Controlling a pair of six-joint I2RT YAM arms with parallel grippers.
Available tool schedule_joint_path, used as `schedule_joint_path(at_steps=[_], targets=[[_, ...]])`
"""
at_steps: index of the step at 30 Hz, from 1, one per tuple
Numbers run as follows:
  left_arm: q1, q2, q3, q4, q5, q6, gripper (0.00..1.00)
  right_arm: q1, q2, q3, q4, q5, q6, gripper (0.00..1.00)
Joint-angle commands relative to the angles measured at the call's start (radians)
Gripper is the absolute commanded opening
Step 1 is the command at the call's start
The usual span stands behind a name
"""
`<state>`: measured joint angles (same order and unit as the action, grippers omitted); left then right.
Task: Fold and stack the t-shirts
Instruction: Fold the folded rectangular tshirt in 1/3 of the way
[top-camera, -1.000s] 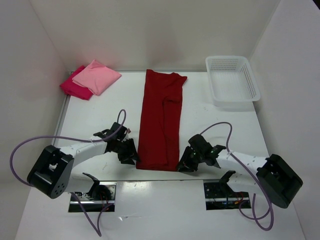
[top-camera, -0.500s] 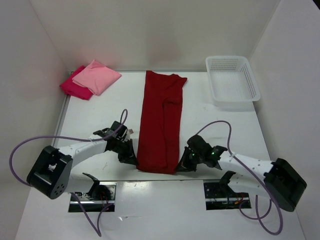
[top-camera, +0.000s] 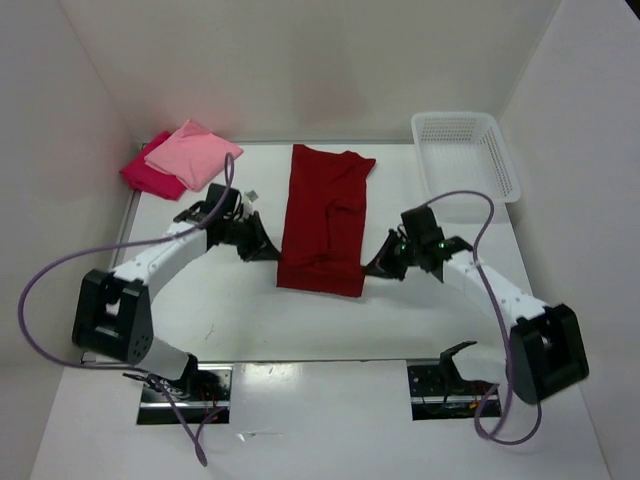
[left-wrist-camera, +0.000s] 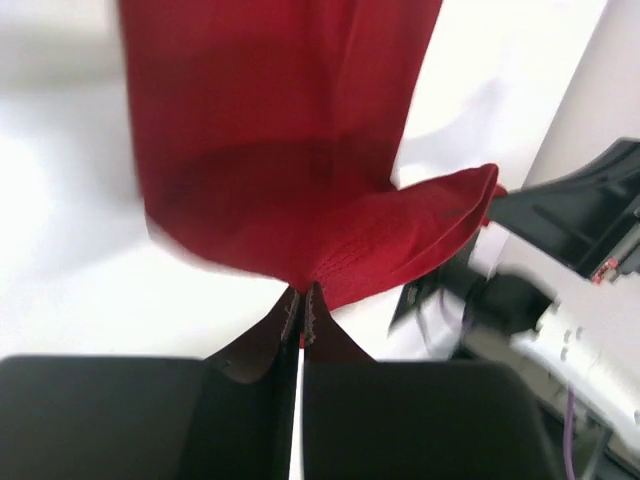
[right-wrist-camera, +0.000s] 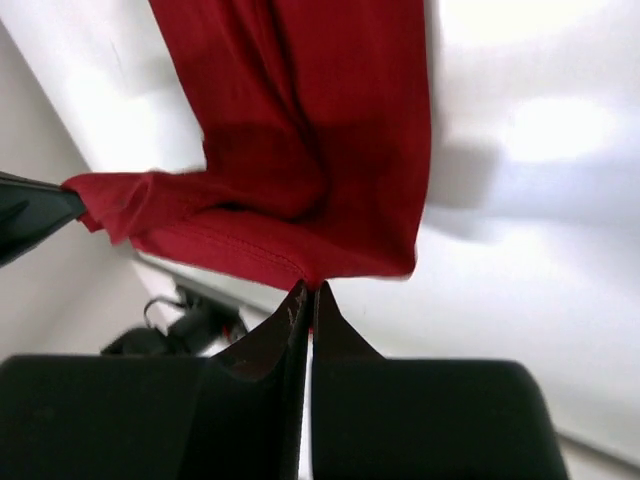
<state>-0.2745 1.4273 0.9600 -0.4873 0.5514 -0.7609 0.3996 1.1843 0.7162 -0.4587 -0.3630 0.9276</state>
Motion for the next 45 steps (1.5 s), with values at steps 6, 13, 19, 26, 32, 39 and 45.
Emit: schedule_joint_path(at_steps=[6,13,19,26,32,39,45], targets=[[0.011,0.375,0.347,0.179,-0.117,-0.017,0.00,-0.165,0.436,0.418,0.032,0.021,-0.285,0.00],[0.054,0.584,0.517,0.202,-0.180,-0.043,0.00,-0.209,0.684,0.660,0.019,0.021,-0.319,0.00],[0.063,0.679,0.592,0.237,-0.202,-0.052,0.00,-0.209,0.846,0.801,0.024,0.059,-0.339,0.00],[0.072,0.694,0.644,0.365,-0.174,-0.104,0.10,-0.209,0.934,0.919,0.003,0.096,-0.337,0.00],[0.081,0.555,0.547,0.459,-0.212,-0.127,0.37,-0.209,0.836,0.881,0.028,0.105,-0.337,0.40],[0.026,0.345,0.307,0.503,-0.234,-0.127,0.34,-0.165,0.626,0.689,0.057,0.114,-0.349,0.38],[-0.084,0.335,0.142,0.555,-0.200,-0.169,0.32,0.007,0.653,0.623,0.075,0.114,-0.320,0.03]])
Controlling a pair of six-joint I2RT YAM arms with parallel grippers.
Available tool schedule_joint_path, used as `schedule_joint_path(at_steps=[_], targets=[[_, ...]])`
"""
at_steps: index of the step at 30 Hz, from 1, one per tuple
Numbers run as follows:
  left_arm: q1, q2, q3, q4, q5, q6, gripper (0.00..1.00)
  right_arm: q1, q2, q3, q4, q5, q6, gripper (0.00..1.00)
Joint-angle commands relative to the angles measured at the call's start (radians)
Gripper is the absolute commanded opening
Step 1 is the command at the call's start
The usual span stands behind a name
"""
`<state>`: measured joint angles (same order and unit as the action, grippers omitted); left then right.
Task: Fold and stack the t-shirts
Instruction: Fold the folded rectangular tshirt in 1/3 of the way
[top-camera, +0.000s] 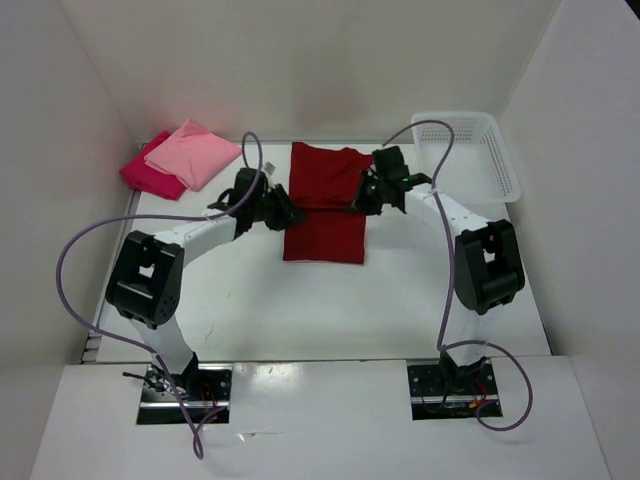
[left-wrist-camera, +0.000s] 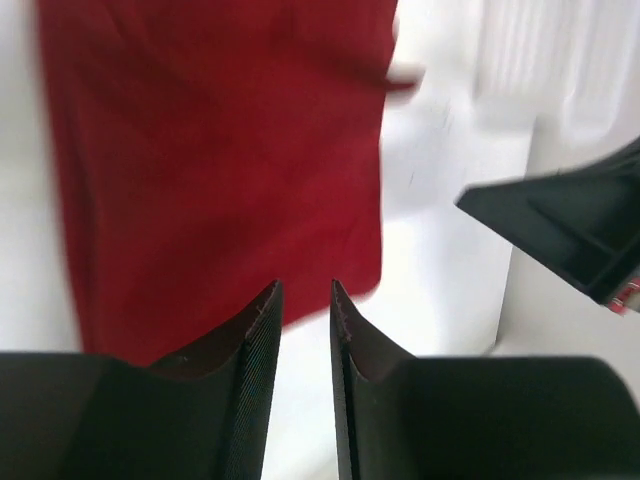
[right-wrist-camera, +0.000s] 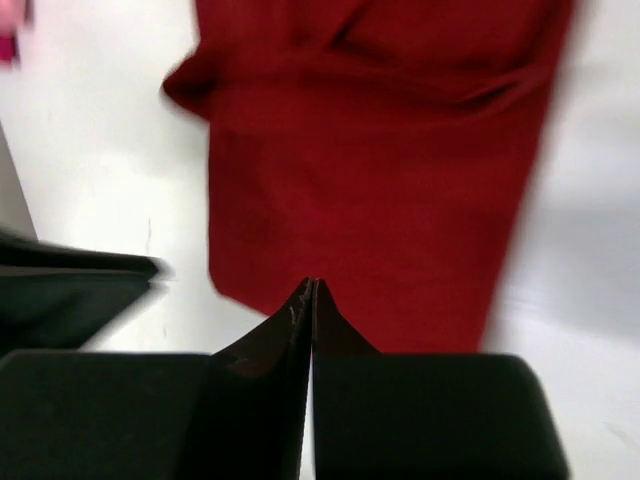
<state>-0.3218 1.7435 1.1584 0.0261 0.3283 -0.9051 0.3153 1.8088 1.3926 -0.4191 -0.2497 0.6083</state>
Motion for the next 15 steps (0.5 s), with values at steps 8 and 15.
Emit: schedule_joint_path(at_steps=[8,15], targets=[[-0.037,0.119,-0.135,0.020,0.002,0.029,0.32,0.100,0.089,-0.201,0.131,0.003,0.050,0.01],[-0.037,0.041,-0.343,0.002,-0.089,0.008,0.29,0.100,0.015,-0.406,0.164,0.066,0.097,0.01]])
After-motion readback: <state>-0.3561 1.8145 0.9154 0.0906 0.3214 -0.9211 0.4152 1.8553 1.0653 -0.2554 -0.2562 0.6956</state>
